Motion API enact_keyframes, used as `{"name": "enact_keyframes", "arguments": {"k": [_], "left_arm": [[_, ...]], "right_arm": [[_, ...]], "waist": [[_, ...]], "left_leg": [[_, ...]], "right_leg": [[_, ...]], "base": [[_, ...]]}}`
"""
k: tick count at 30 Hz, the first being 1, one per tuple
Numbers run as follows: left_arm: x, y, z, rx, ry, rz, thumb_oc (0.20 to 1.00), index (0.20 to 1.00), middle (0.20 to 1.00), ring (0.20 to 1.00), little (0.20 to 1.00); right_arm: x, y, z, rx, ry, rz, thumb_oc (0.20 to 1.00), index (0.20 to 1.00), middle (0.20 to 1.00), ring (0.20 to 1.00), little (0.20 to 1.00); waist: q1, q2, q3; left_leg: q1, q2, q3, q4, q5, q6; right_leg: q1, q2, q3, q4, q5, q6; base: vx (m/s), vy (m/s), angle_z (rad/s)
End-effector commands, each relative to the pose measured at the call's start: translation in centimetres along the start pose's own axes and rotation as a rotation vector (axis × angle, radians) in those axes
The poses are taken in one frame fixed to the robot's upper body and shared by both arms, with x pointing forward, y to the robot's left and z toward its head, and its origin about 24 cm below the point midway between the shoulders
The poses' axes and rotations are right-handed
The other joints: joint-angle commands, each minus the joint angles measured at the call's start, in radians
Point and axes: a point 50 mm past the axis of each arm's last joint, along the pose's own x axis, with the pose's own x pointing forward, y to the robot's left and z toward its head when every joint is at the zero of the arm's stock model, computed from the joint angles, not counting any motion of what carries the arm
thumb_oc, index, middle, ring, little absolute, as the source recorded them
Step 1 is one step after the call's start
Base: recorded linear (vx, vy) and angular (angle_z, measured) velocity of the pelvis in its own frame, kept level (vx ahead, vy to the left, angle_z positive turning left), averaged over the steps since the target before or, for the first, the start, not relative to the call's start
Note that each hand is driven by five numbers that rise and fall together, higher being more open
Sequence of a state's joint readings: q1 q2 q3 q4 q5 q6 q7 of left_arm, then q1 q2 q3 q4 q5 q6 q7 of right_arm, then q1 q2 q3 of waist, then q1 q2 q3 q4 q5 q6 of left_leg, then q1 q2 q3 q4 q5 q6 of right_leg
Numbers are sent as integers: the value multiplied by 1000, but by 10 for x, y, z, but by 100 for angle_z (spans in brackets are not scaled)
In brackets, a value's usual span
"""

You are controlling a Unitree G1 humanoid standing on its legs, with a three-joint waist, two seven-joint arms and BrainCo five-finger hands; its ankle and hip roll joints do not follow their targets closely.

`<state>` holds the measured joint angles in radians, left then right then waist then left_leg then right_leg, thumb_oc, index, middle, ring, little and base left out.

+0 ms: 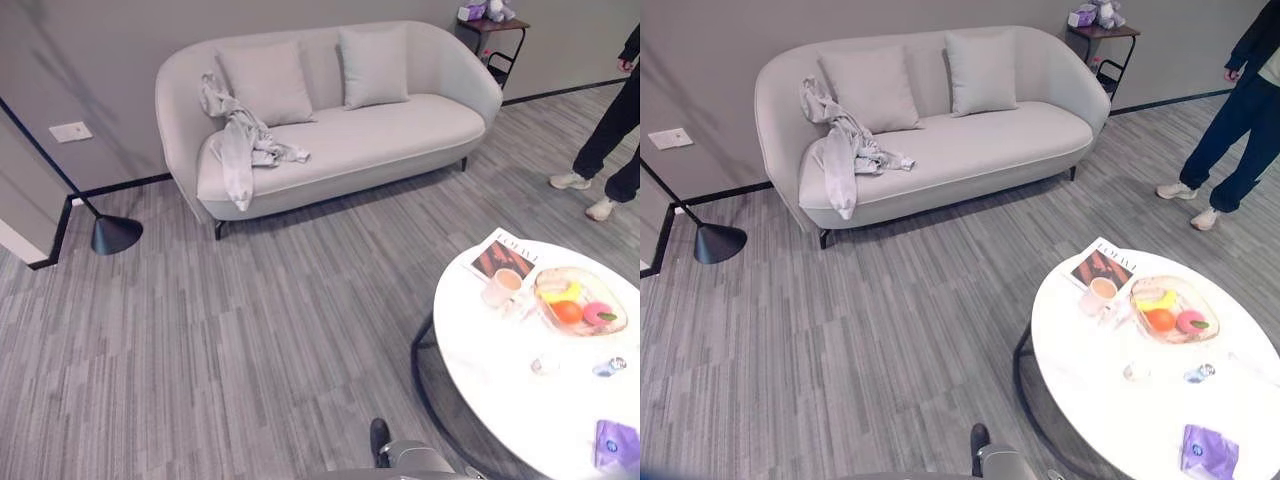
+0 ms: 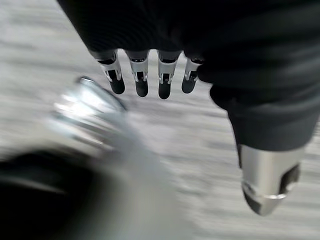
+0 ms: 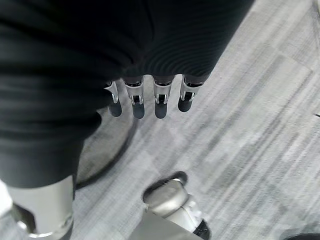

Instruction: Hang the clothes on the sofa on the clothes rack.

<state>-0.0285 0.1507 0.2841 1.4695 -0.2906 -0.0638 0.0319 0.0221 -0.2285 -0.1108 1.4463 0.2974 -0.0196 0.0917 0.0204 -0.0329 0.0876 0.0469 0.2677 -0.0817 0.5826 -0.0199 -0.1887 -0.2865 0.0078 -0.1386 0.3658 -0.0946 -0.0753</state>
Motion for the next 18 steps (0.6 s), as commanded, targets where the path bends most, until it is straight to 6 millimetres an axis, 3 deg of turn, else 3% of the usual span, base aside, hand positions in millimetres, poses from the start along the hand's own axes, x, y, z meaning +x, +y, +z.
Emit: {"name": "enact_keyframes", "arguments": {"k": [1, 5, 6, 7, 8, 9, 10, 11, 12, 13, 14, 15, 17, 18], "left_arm": [[-2, 20, -17, -23, 37, 36, 1000, 1000, 1000, 1000, 1000], [-2, 27, -16, -88, 18, 56, 1000, 1000, 1000, 1000, 1000], [-2, 27, -16, -88, 19, 56, 1000, 1000, 1000, 1000, 1000], [-2, 23, -19, -98, 25, 43, 1000, 1000, 1000, 1000, 1000], [-2, 23, -19, -98, 26, 43, 1000, 1000, 1000, 1000, 1000], [-4, 28, -30, -128, 63, 53, 1000, 1000, 1000, 1000, 1000], [-5, 29, -34, -127, 75, 55, 1000, 1000, 1000, 1000, 1000], [-5, 29, -37, -116, 84, 55, 1000, 1000, 1000, 1000, 1000], [-7, 32, -46, -100, 121, 64, 1000, 1000, 1000, 1000, 1000], [-7, 33, -46, -100, 121, 64, 1000, 1000, 1000, 1000, 1000], [-13, 41, -68, -31, 197, 76, 1000, 1000, 1000, 1000, 1000], [-14, 44, -73, -18, 217, 82, 1000, 1000, 1000, 1000, 1000], [-15, 41, -78, 16, 229, 74, 1000, 1000, 1000, 1000, 1000], [-17, 39, -84, 94, 263, 59, 1000, 1000, 1000, 1000, 1000]], "right_arm": [[-6, -37, -1, 100, -17, -135, 1000, 1000, 1000, 1000, 1000], [-8, -49, 6, 113, -64, -165, 1000, 1000, 1000, 1000, 1000], [-8, -49, 6, 113, -64, -166, 1000, 1000, 1000, 1000, 1000], [-8, -49, -1, 122, -47, -167, 1000, 1000, 1000, 1000, 1000], [-8, -49, -1, 122, -47, -167, 1000, 1000, 1000, 1000, 1000], [-8, -46, -4, 130, -50, -154, 1000, 1000, 1000, 1000, 1000], [-7, -42, -7, 120, -41, -142, 1000, 1000, 1000, 1000, 1000], [-6, -34, -7, 99, -36, -123, 1000, 1000, 1000, 1000, 1000], [-3, -15, -10, 96, -30, -73, 1000, 1000, 1000, 1000, 1000], [-3, -14, -10, 96, -29, -72, 1000, 1000, 1000, 1000, 1000], [-1, 7, -19, 75, 2, -11, 1000, 1000, 1000, 1000, 1000], [-1, 9, -23, 67, 15, -7, 1000, 1000, 1000, 1000, 1000], [-2, 14, -32, 69, 52, 7, 1000, 1000, 1000, 1000, 1000], [-3, 17, -47, 86, 103, 6, 1000, 1000, 1000, 1000, 1000]], "waist": [[46, -65, 34], [82, -61, 25], [83, -61, 30], [104, -47, 18], [104, -48, 20], [128, -19, -5], [143, -10, -15], [163, -4, -17], [197, -6, -23], [197, -9, -23], [235, -8, -50], [235, 1, -64], [237, -6, -81], [236, -25, -111]], "left_leg": [[-148, 3, 138, -47, -5, 139], [-186, -43, 215, -278, 19, 57], [-177, -44, 216, -282, 19, 56], [-191, -83, 207, -427, 48, 38], [-185, -85, 207, -434, 51, 38], [-190, -120, 204, -605, 82, 70], [-220, -139, 190, -656, 83, 79], [-287, -164, 184, -670, 73, 85], [-369, -187, 180, -670, 70, 89], [-369, -189, 181, -670, 69, 89], [-356, -173, 173, -665, 100, 91], [-343, -163, 164, -645, 137, 88], [-346, -163, 154, -617, 145, 81], [-344, -173, 144, -573, 152, 83]], "right_leg": [[298, -159, 66, -372, 259, 137], [406, -155, 18, -412, 245, 137], [414, -156, 17, -415, 244, 137], [457, -136, 28, -438, 230, 129], [461, -137, 28, -440, 230, 129], [490, -107, 42, -449, 211, 125], [501, -97, 53, -450, 206, 123], [520, -94, 62, -444, 205, 118], [544, -93, 80, -435, 201, 112], [544, -95, 80, -436, 201, 112], [579, -107, 110, -414, 215, 110], [581, -119, 116, -398, 221, 106], [599, -145, 124, -396, 227, 102], [614, -174, 134, -368, 235, 91]], "base": [[462, -115, 204], [392, -58, 67], [357, 22, -27], [220, 32, -14], [446, 136, 16], [345, 149, 8], [459, 202, 6], [437, 201, -16], [330, 151, -22], [589, 282, -33], [498, 264, -50], [672, 352, -64], [413, 226, -88], [684, 423, -49]]}}
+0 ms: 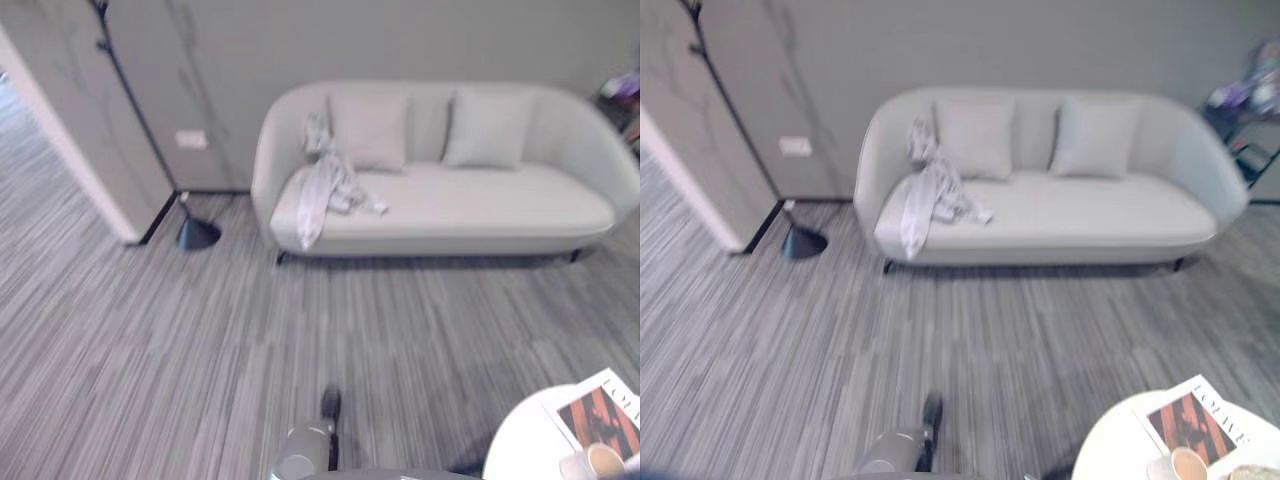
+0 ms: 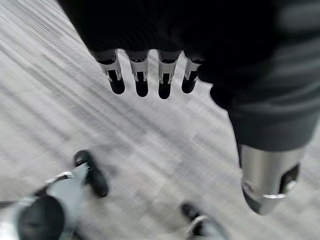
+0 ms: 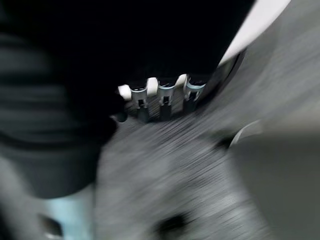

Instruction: Hang the clothes on the sofa on the clothes rack.

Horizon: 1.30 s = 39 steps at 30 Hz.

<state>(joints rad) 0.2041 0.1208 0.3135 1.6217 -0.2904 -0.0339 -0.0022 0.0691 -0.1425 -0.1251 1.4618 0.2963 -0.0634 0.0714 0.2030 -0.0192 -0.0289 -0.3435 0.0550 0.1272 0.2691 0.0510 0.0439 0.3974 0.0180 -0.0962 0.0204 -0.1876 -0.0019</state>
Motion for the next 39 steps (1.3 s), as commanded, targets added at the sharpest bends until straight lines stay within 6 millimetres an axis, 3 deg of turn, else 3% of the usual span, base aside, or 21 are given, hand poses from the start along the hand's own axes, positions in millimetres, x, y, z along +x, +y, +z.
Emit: {"name": "enact_keyframes", "arguments": {"k": [1, 2, 3, 6, 7, 8, 9, 11, 12, 13, 14, 15, 19, 24, 25, 26, 31, 34, 36, 37, 39], "left_arm": [[-4, -24, 52, 258, -154, -53, 1000, 1000, 1000, 1000, 1000], [-6, -33, 63, 346, -189, -58, 1000, 1000, 1000, 1000, 1000], [-12, -50, 87, 448, -262, -76, 1000, 1000, 1000, 1000, 1000], [-15, -52, 100, 485, -297, -62, 1000, 1000, 1000, 1000, 1000], [-17, -48, 108, 451, -337, -46, 1000, 1000, 1000, 1000, 1000], [-18, -51, 112, 450, -352, -55, 1000, 1000, 1000, 1000, 1000], [-39, -101, 147, 532, -456, -119, 1000, 1000, 1000, 1000, 1000], [-21, -43, 125, 433, -386, -25, 1000, 1000, 1000, 1000, 1000], [-24, -35, 133, 471, -415, -17, 1000, 1000, 1000, 1000, 1000], [-23, -35, 133, 472, -413, -18, 1000, 1000, 1000, 1000, 1000], [-27, -40, 141, 488, -447, -26, 1000, 1000, 1000, 1000, 1000], [-28, -45, 144, 485, -460, -35, 1000, 1000, 1000, 1000, 1000], [-31, -57, 148, 481, -475, -48, 1000, 1000, 1000, 1000, 1000], [-31, -68, 142, 447, -467, -55, 1000, 1000, 1000, 1000, 1000], [-31, -69, 142, 446, -467, -56, 1000, 1000, 1000, 1000, 1000], [-29, -68, 137, 416, -447, -46, 1000, 1000, 1000, 1000, 1000], [-29, -66, 138, 385, -444, -35, 1000, 1000, 1000, 1000, 1000], [-40, -84, 158, 426, -525, -70, 1000, 1000, 1000, 1000, 1000], [-43, -88, 163, 425, -546, -75, 1000, 1000, 1000, 1000, 1000], [-52, -102, 174, 441, -591, -95, 1000, 1000, 1000, 1000, 1000], [-56, -108, 178, 455, -609, -103, 1000, 1000, 1000, 1000, 1000]], "right_arm": [[-3, 0, -25, 50, 102, -6, 1000, 1000, 1000, 1000, 1000], [-2, 5, -23, 20, 99, 8, 1000, 1000, 1000, 1000, 1000], [-1, 11, -19, -26, 92, 22, 1000, 1000, 1000, 1000, 1000], [0, 11, -14, -64, 88, 10, 1000, 1000, 1000, 1000, 1000], [1, -1, 9, -78, 9, -35, 1000, 1000, 1000, 1000, 1000], [1, -1, 17, -86, -24, -37, 1000, 1000, 1000, 1000, 1000], [2, 13, 31, -157, -80, 1, 1000, 1000, 1000, 1000, 1000], [-1, -7, 61, -120, -171, -52, 1000, 1000, 1000, 1000, 1000], [-20, -7, 129, -151, -465, -46, 1000, 1000, 1000, 1000, 1000], [-20, -8, 129, -151, -464, -47, 1000, 1000, 1000, 1000, 1000], [-39, -11, 163, -161, -620, -68, 1000, 1000, 1000, 1000, 1000], [-45, -13, 171, -168, -661, -81, 1000, 1000, 1000, 1000, 1000], [-56, -27, 190, -214, -712, -196, 1000, 1000, 1000, 1000, 1000], [-94, -44, 249, -337, -884, -451, 1000, 1000, 1000, 1000, 1000], [-95, -44, 249, -337, -885, -452, 1000, 1000, 1000, 1000, 1000], [-117, -36, 280, -379, -1006, -474, 1000, 1000, 1000, 1000, 1000], [-141, -8, 311, -531, -1129, -409, 1000, 1000, 1000, 1000, 1000], [-155, 19, 334, -672, -1172, -392, 1000, 1000, 1000, 1000, 1000], [-159, 25, 342, -687, -1175, -397, 1000, 1000, 1000, 1000, 1000], [-166, 45, 356, -683, -1183, -370, 1000, 1000, 1000, 1000, 1000], [-167, 56, 360, -680, -1174, -348, 1000, 1000, 1000, 1000, 1000]], "waist": [[42, -44, -15], [31, -36, -6], [0, 9, 39], [-24, 41, 77], [-103, 57, 129], [-121, 56, 132], [-185, 39, 131], [-192, 50, 158], [-223, 60, 190], [-225, 64, 194], [-249, 74, 223], [-260, 77, 236], [-286, 88, 255], [-312, 122, 239], [-314, 124, 240], [-322, 134, 225], [-320, 152, 189], [-302, 157, 171], [-302, 164, 176], [-300, 175, 199], [-301, 181, 216]], "left_leg": [[77, 34, -50, -248, 72, -144], [131, 29, -30, -263, 70, -140], [293, 29, -1, -325, 53, -126], [380, 37, 5, -349, 35, -119], [455, -10, -47, -356, 19, -105], [454, -21, -50, -356, 18, -104], [491, -40, -52, -356, -1, -101], [503, -58, -76, -356, -9, -86], [525, -73, -115, -356, -36, -67], [531, -69, -117, -356, -39, -67], [554, -69, -143, -356, -38, -61], [564, -66, -154, -356, -37, -59], [587, -57, -179, -356, -37, -52], [596, -30, -193, -356, -36, -49], [597, -29, -194, -356, -36, -49], [604, -1, -190, -356, -33, -49], [611, 56, -184, -356, -19, -48], [600, 91, -170, -356, -5, -46], [593, 101, -168, -356, -7, -46], [572, 115, -170, -349, -2, -46], [560, 123, -173, -343, -2, -46]], "right_leg": [[-74, -212, 79, 54, 327, 6], [-80, -226, 63, 129, 321, -8], [-156, -265, -1, 371, 298, -46], [-251, -264, -18, 480, 269, -51], [-408, -93, 57, 478, 244, -15], [-431, -60, 69, 427, 260, -3], [-474, -22, 91, 367, 269, 4], [-510, -11, 91, 232, 278, 12], [-604, -2, 107, 97, 286, 22], [-597, 0, 104, 97, 284, 21], [-656, 1, 108, 59, 299, 26], [-673, 1, 109, 42, 304, 26], [-690, -15, 117, 19, 318, 32], [-676, -50, 145, 38, 330, 48], [-675, -49, 143, 38, 329, 48], [-678, -44, 145, 75, 333, 58], [-684, -31, 125, 80, 338, 70], [-676, -33, 117, 62, 341, 77], [-679, -32, 120, 65, 341, 80], [-703, -31, 140, 86, 345, 90], [-725, -28, 153, 107, 344, 94]], "base": [[858, 566, 16], [900, 788, 79], [709, 698, 18], [408, 406, -24], [316, 245, 50], [520, 288, 106], [271, 80, 103], [281, 125, 106], [254, 125, 45], [288, 114, 6], [170, 51, 27], [166, 51, 99], [160, -21, 116], [201, -50, 107], [364, -140, 23], [279, -119, -17], [351, -157, -42], [318, -122, -51], [211, -50, 17], [125, -10, 16], [78, -2, 3]]}}
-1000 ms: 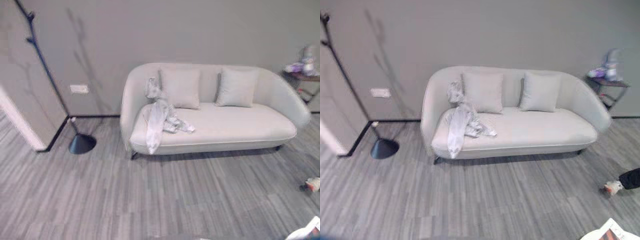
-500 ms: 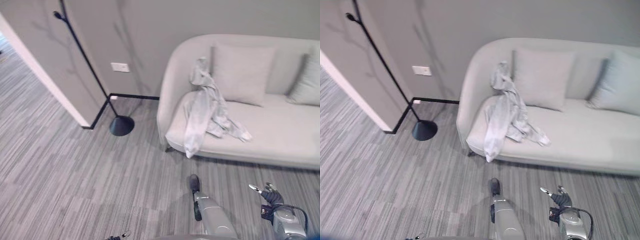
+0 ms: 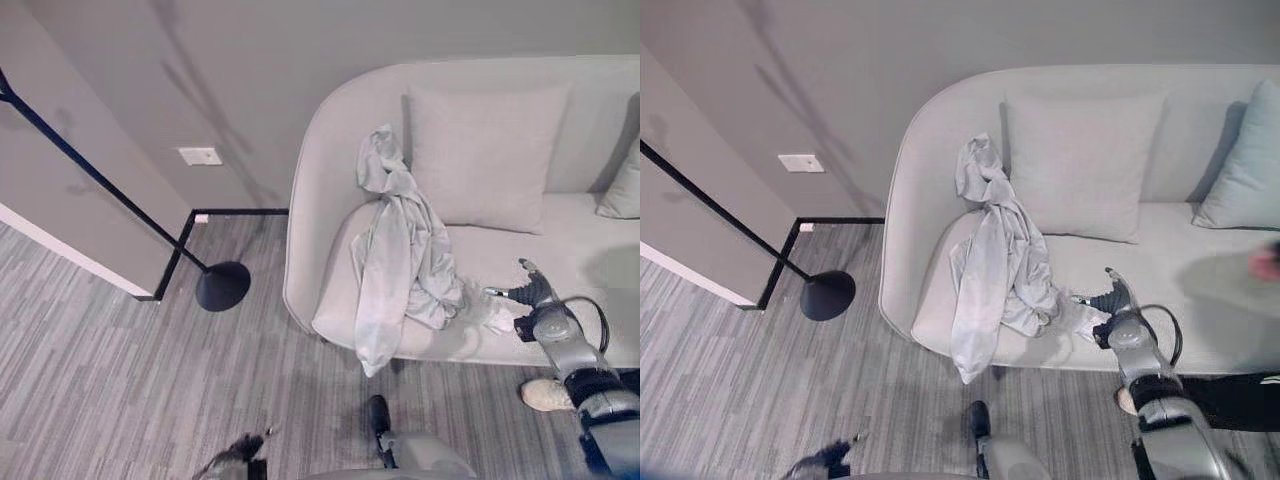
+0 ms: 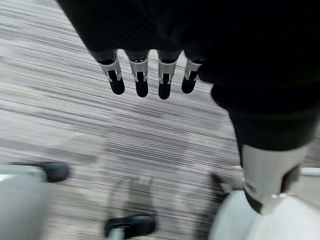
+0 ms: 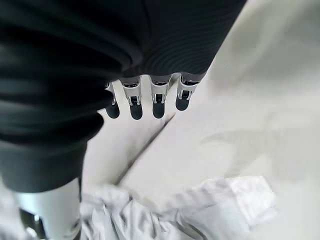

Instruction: Hang the clothes on the sofa on the clothes rack.

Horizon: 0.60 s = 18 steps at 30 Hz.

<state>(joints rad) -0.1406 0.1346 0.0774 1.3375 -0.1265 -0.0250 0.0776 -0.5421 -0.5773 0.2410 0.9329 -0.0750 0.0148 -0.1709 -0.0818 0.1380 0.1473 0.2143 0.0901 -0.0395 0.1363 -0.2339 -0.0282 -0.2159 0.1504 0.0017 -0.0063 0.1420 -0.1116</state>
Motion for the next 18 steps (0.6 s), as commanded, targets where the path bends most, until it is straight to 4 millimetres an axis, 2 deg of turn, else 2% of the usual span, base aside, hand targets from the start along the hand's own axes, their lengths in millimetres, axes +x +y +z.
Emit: {"name": "enact_keyframes", "arguments": {"k": [1, 2, 11, 13, 14, 15, 16, 17, 18], "left_arm": [[1, 1, 11, 59, -13, 19, 1000, 1000, 1000, 1000, 1000], [2, -5, 23, 64, -46, 6, 1000, 1000, 1000, 1000, 1000], [2, -5, 23, 63, -46, 6, 1000, 1000, 1000, 1000, 1000], [3, -1, 43, 48, -94, 22, 1000, 1000, 1000, 1000, 1000], [-1, 11, 16, 18, -119, 33, 1000, 1000, 1000, 1000, 1000], [-2, 20, -1, -4, -67, 70, 1000, 1000, 1000, 1000, 1000], [-1, 24, 3, 6, -61, 82, 1000, 1000, 1000, 1000, 1000], [1, 23, 20, -23, -91, 87, 1000, 1000, 1000, 1000, 1000], [1, 23, 26, -45, -93, 100, 1000, 1000, 1000, 1000, 1000]], "right_arm": [[11, 3, 28, 71, -30, -5, 1000, 1000, 1000, 1000, 1000], [17, 12, 45, 44, -23, 31, 1000, 1000, 1000, 1000, 1000], [17, 12, 45, 44, -23, 31, 1000, 1000, 1000, 1000, 1000], [21, 20, 57, -8, 7, 72, 1000, 1000, 1000, 1000, 1000], [25, 8, 57, -45, 54, 44, 1000, 1000, 1000, 1000, 1000], [26, 0, 62, -29, 53, 10, 1000, 1000, 1000, 1000, 1000], [27, 1, 70, -52, 27, 4, 1000, 1000, 1000, 1000, 1000], [25, 9, 58, -53, 66, 15, 1000, 1000, 1000, 1000, 1000], [23, 14, 52, -67, 68, 30, 1000, 1000, 1000, 1000, 1000]], "waist": [[-14, 28, 54], [-11, 37, 97], [-11, 37, 97], [-3, 40, 156], [40, 75, 239], [50, 78, 241], [52, 85, 249], [33, 95, 255], [17, 93, 245]], "left_leg": [[-7, 95, -8, -206, 281, 25], [-33, 109, -8, -195, 283, 25], [-33, 109, -8, -195, 283, 25], [-54, 126, -13, -194, 293, 22], [-90, 145, -25, -204, 309, 19], [-98, 145, -27, -209, 313, 18], [-100, 144, -24, -218, 314, 17], [-107, 144, -18, -224, 300, 14], [-107, 145, -14, -224, 289, 13]], "right_leg": [[-131, -159, 62, 151, 16, 209], [-175, -152, 77, 188, 15, 216], [-175, -152, 77, 188, 15, 216], [-226, -143, 88, 226, 22, 222], [-277, -139, 94, 273, 23, 231], [-281, -142, 93, 269, 24, 233], [-292, -137, 93, 274, 23, 233], [-312, -133, 90, 285, 23, 231], [-318, -131, 87, 286, 20, 229]], "base": [[-16, 16, -9], [-17, 17, -12], [-1, 1, 3], [-8, -17, -2], [0, 0, 0], [2, 28, 19], [29, 100, 40], [56, 82, 38], [54, 42, 27]]}}
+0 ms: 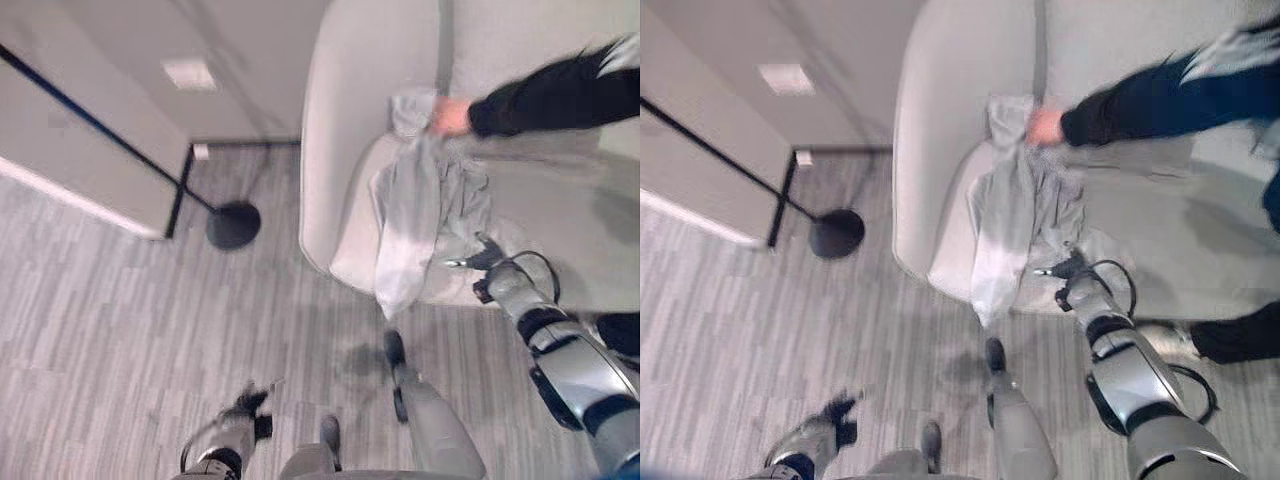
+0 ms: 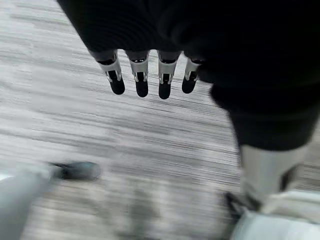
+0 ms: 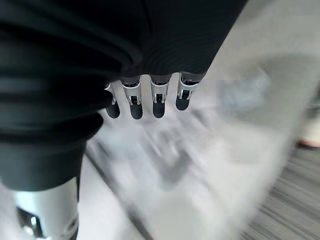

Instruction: Hang the clothes on the sofa on the clothes rack.

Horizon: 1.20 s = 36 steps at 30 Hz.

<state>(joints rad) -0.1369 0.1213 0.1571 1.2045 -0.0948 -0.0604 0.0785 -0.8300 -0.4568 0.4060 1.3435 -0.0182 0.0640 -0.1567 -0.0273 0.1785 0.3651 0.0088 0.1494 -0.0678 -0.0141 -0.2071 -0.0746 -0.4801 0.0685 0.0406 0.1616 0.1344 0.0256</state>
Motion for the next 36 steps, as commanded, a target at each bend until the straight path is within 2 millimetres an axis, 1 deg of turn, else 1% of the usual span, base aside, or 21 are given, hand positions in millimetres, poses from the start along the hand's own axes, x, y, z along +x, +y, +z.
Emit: {"name": "enact_keyframes", "arguments": {"k": [1, 4, 5, 6, 7, 8, 9, 10, 11, 12, 15, 16, 19, 21, 27, 28, 29, 30, 32, 33, 36], "left_arm": [[2, 23, -1, 18, 59, 100, 1000, 1000, 1000, 1000, 1000], [6, 21, 16, 12, 38, 118, 1000, 1000, 1000, 1000, 1000], [6, 22, 15, 16, 41, 123, 1000, 1000, 1000, 1000, 1000], [4, 26, 9, 24, 56, 131, 1000, 1000, 1000, 1000, 1000], [4, 27, 7, 31, 61, 137, 1000, 1000, 1000, 1000, 1000], [4, 27, 6, 33, 62, 137, 1000, 1000, 1000, 1000, 1000], [-1, 35, -10, 38, 63, 139, 1000, 1000, 1000, 1000, 1000], [-17, 52, -31, 51, 22, 140, 1000, 1000, 1000, 1000, 1000], [-18, 44, -50, 81, 91, 123, 1000, 1000, 1000, 1000, 1000], [-17, 49, -55, 92, 134, 155, 1000, 1000, 1000, 1000, 1000], [-14, 47, -56, 102, 180, 163, 1000, 1000, 1000, 1000, 1000], [-14, 47, -55, 104, 180, 163, 1000, 1000, 1000, 1000, 1000], [-13, 41, -54, 113, 196, 149, 1000, 1000, 1000, 1000, 1000], [-10, 36, -49, 132, 202, 137, 1000, 1000, 1000, 1000, 1000], [-4, 25, -31, 202, 155, 103, 1000, 1000, 1000, 1000, 1000], [-2, 21, -23, 232, 133, 93, 1000, 1000, 1000, 1000, 1000], [-2, 21, -23, 232, 133, 93, 1000, 1000, 1000, 1000, 1000], [-1, 16, -17, 267, 117, 81, 1000, 1000, 1000, 1000, 1000], [0, 15, -15, 280, 113, 77, 1000, 1000, 1000, 1000, 1000], [0, 13, -13, 294, 107, 75, 1000, 1000, 1000, 1000, 1000], [1, 13, -10, 299, 99, 77, 1000, 1000, 1000, 1000, 1000]], "right_arm": [[1, -8, 27, -31, -91, -53, 1000, 1000, 1000, 1000, 1000], [-3, 2, 18, 7, -136, -35, 1000, 1000, 1000, 1000, 1000], [-7, 3, 9, 50, -163, -35, 1000, 1000, 1000, 1000, 1000], [-14, 0, -11, 74, -172, -45, 1000, 1000, 1000, 1000, 1000], [-17, -3, -20, 68, -178, -57, 1000, 1000, 1000, 1000, 1000], [-18, -3, -21, 68, -175, -57, 1000, 1000, 1000, 1000, 1000], [-22, -16, -45, 82, -135, -105, 1000, 1000, 1000, 1000, 1000], [-32, -30, -80, 59, -84, -144, 1000, 1000, 1000, 1000, 1000], [-30, -27, -82, 106, -53, -157, 1000, 1000, 1000, 1000, 1000], [-33, -25, -85, 130, -61, -171, 1000, 1000, 1000, 1000, 1000], [-47, -24, -107, 141, -43, -175, 1000, 1000, 1000, 1000, 1000], [-48, -24, -108, 142, -41, -175, 1000, 1000, 1000, 1000, 1000], [-60, -20, -127, 173, -12, -184, 1000, 1000, 1000, 1000, 1000], [-69, -13, -137, 189, 10, -183, 1000, 1000, 1000, 1000, 1000], [-82, -8, -156, 131, 54, -189, 1000, 1000, 1000, 1000, 1000], [-85, -6, -161, 113, 69, -194, 1000, 1000, 1000, 1000, 1000], [-85, -6, -161, 113, 69, -194, 1000, 1000, 1000, 1000, 1000], [-90, 2, -170, 129, 104, -186, 1000, 1000, 1000, 1000, 1000], [-93, 6, -173, 146, 118, -180, 1000, 1000, 1000, 1000, 1000], [-98, 15, -178, 183, 139, -161, 1000, 1000, 1000, 1000, 1000], [-102, 22, -182, 212, 158, -143, 1000, 1000, 1000, 1000, 1000]], "waist": [[-47, 51, 23], [-79, 34, -9], [-86, 23, -25], [-87, 10, -54], [-90, 4, -65], [-89, 5, -66], [-71, 4, -80], [-48, 2, -85], [-44, -7, -90], [-48, -19, -98], [-63, -45, -126], [-62, -46, -125], [-81, -65, -150], [-99, -79, -164], [-128, -86, -159], [-139, -91, -149], [-138, -91, -148], [-149, -96, -136], [-152, -99, -128], [-160, -104, -108], [-161, -107, -87]], "left_leg": [[102, 88, 18, -73, 262, 58], [133, 87, 23, -73, 250, 57], [147, 83, 23, -73, 247, 56], [154, 73, 19, -73, 250, 53], [159, 68, 18, -73, 252, 52], [159, 68, 18, -73, 252, 52], [161, 64, 12, -73, 261, 54], [166, 52, 5, -73, 271, 59], [170, 48, 6, -73, 275, 60], [173, 42, 8, -71, 285, 57], [190, 29, 10, -59, 279, 56], [191, 29, 10, -58, 279, 56], [206, 20, 12, -52, 273, 55], [218, 9, 15, -47, 266, 56], [234, -21, 28, -59, 247, 57], [237, -36, 36, -67, 243, 56], [237, -36, 36, -68, 243, 56], [234, -58, 47, -73, 229, 54], [231, -65, 53, -73, 223, 52], [226, -77, 68, -73, 218, 48], [222, -81, 77, -73, 222, 40]], "right_leg": [[-54, -48, 44, 121, 28, 92], [-35, -49, 37, 106, 28, 88], [-25, -54, 32, 99, 27, 85], [-4, -61, 21, 84, 21, 75], [7, -64, 15, 80, 16, 68], [8, -64, 15, 80, 16, 68], [19, -73, 8, 78, 12, 64], [45, -82, 1, 65, 8, 56], [61, -88, -3, 56, 5, 56], [78, -94, -11, 39, 2, 54], [115, -103, -20, 2, -2, 43], [117, -103, -20, 1, -2, 43], [144, -108, -18, -13, -5, 37], [158, -109, -14, -14, -7, 33], [175, -111, 5, -34, -7, 35], [180, -115, 9, -53, -6, 33], [180, -114, 9, -53, -6, 33], [183, -121, 6, -82, -5, 30], [184, -125, 3, -100, -2, 28], [178, -129, -6, -123, 14, 33], [183, -130, -12, -114, 18, 33]], "base": [[58, -12, 2], [59, -13, 0], [7, -24, 21], [-24, -22, 11], [0, 0, 0], [-50, -22, -13], [-107, -1, -9], [-139, -21, -9], [-156, 8, -1], [-97, -19, 2], [-82, 16, -8], [-71, 17, -2], [-111, 36, 7], [-159, 62, 0], [-172, 118, -22], [-130, 78, -32], [-274, 164, -35], [-145, 88, -34], [-207, 114, -25], [-201, 102, -23], [-165, 49, -29]]}}
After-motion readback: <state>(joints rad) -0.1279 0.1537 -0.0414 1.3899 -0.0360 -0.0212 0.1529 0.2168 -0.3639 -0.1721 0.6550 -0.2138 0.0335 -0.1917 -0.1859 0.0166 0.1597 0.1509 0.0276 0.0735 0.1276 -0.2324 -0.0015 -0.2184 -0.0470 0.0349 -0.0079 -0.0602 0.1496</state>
